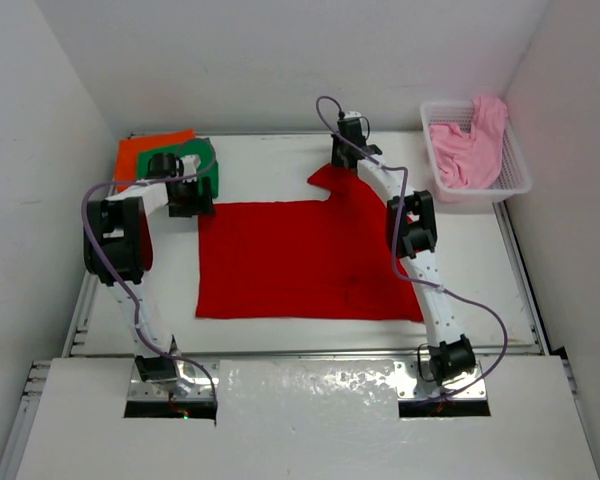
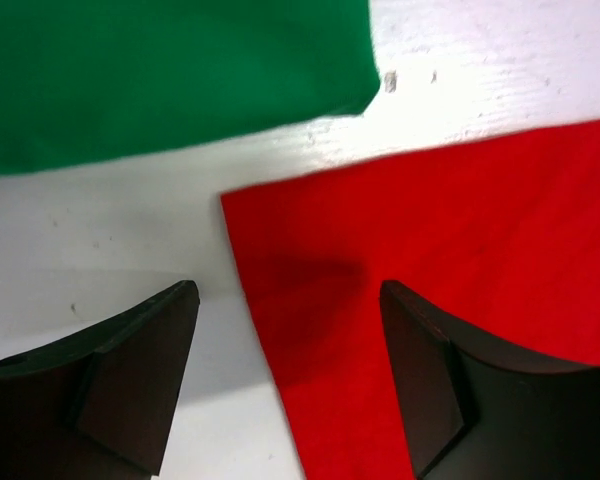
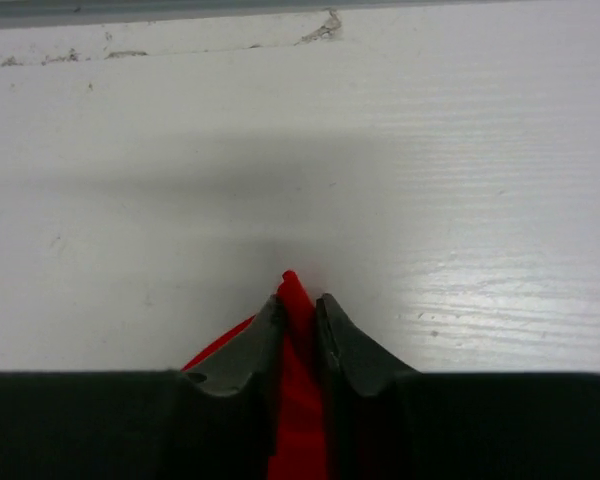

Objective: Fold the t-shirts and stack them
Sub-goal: Grap the side of the flattened tshirt furthest away from the robot with both arms, then fold the other side of the tshirt into a rectangle

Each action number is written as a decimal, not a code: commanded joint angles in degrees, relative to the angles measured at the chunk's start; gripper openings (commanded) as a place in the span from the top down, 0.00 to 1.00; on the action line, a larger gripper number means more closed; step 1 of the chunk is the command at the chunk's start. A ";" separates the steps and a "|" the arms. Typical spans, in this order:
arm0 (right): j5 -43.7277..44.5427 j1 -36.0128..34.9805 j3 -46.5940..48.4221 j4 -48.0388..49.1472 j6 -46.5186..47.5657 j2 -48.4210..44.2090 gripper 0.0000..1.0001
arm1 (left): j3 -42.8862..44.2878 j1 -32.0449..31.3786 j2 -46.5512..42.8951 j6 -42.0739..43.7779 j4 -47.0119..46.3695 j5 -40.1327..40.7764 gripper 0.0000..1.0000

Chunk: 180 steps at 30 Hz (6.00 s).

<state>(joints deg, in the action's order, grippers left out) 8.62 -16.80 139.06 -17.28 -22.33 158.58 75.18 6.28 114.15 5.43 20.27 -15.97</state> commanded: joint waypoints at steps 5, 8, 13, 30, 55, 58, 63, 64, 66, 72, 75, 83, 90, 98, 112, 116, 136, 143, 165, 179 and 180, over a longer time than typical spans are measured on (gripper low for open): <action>-3.43 0.18 -5.72 -1.62 -0.70 -3.00 1.00 | 2.95 -0.66 3.36 -2.53 -1.29 -3.72 0.32; -5.80 1.23 -11.17 1.36 -1.05 -8.52 1.00 | 3.84 -0.66 4.32 -2.44 -0.24 -4.68 0.40; -10.11 3.17 -23.38 9.72 -3.78 -18.12 1.00 | 3.57 -0.83 5.82 -3.23 -0.41 -7.49 0.66; -15.57 9.15 -72.83 25.36 -4.39 -59.77 1.00 | -3.89 -2.68 -12.36 22.66 0.98 -9.07 1.00; -11.96 18.91 -107.51 6.11 0.09 -103.04 1.00 | -19.18 -2.94 -26.26 53.37 17.96 -12.77 1.00; -12.23 18.91 -109.79 6.99 -0.35 -103.21 1.00 | -22.34 -3.21 -27.66 53.10 17.17 -13.74 1.00; -13.10 18.91 -110.59 6.73 0.35 -101.98 1.00 | -24.20 -3.12 -29.33 56.00 19.62 -10.67 0.79; -13.10 18.91 -110.68 6.73 0.53 -101.72 1.00 | -23.94 -2.95 -29.51 57.22 22.68 -10.06 0.74; -12.93 18.91 -110.94 6.64 0.70 -101.63 1.00 | -22.54 -1.37 -29.95 60.56 26.20 -9.26 0.71; -12.93 18.91 -111.55 6.82 0.97 -101.37 1.00 | -18.14 -0.04 -30.48 70.50 40.98 -8.47 0.68; -12.93 18.91 -111.64 6.73 1.06 -101.54 1.00 | -17.34 -0.13 -30.39 64.20 35.74 -8.73 0.66; -11.96 18.91 -111.64 5.41 1.76 -102.51 1.00 | -17.08 -5.31 -28.55 63.01 32.97 -7.59 0.49; -11.61 18.91 -112.43 5.59 0.97 -103.12 1.00 | -25.76 -10.85 -31.26 66.55 32.29 -1.18 0.48; -12.14 18.91 -112.00 5.85 0.62 -102.07 1.00 | -31.14 -12.44 -33.64 61.99 19.82 7.69 0.51; -11.35 18.91 -111.56 5.15 0.79 -101.37 1.00 | -32.99 -12.52 -32.67 60.49 19.01 6.04 0.64; -11.61 18.91 -111.29 5.32 0.79 -101.02 1.00 | -33.34 -12.52 -32.94 59.35 19.37 4.98 0.92; -14.33 18.91 -84.75 8.23 5.19 -79.57 1.00 | -6.36 -9.10 -18.79 36.58 8.20 7.97 1.00; -13.10 18.91 -86.85 6.91 7.56 -84.57 1.00 | -10.75 -7.96 -23.00 36.41 4.61 8.58 1.00; -18.90 18.73 -78.75 10.42 4.13 -72.26 1.00 | -14.52 -4.17 -25.37 41.66 5.64 -1.34 1.00; -14.17 18.82 -103.99 2.34 4.39 -94.51 1.00 | -31.14 -5.58 -33.81 60.93 20.87 -0.47 1.00; -13.72 18.91 -104.34 1.81 4.66 -94.86 1.00 | -31.58 -5.58 -33.82 60.75 20.34 0.49 1.00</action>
<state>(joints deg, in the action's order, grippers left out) -7.46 2.07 35.46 -14.35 -17.98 65.91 44.03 1.17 81.52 63.59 41.78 -16.58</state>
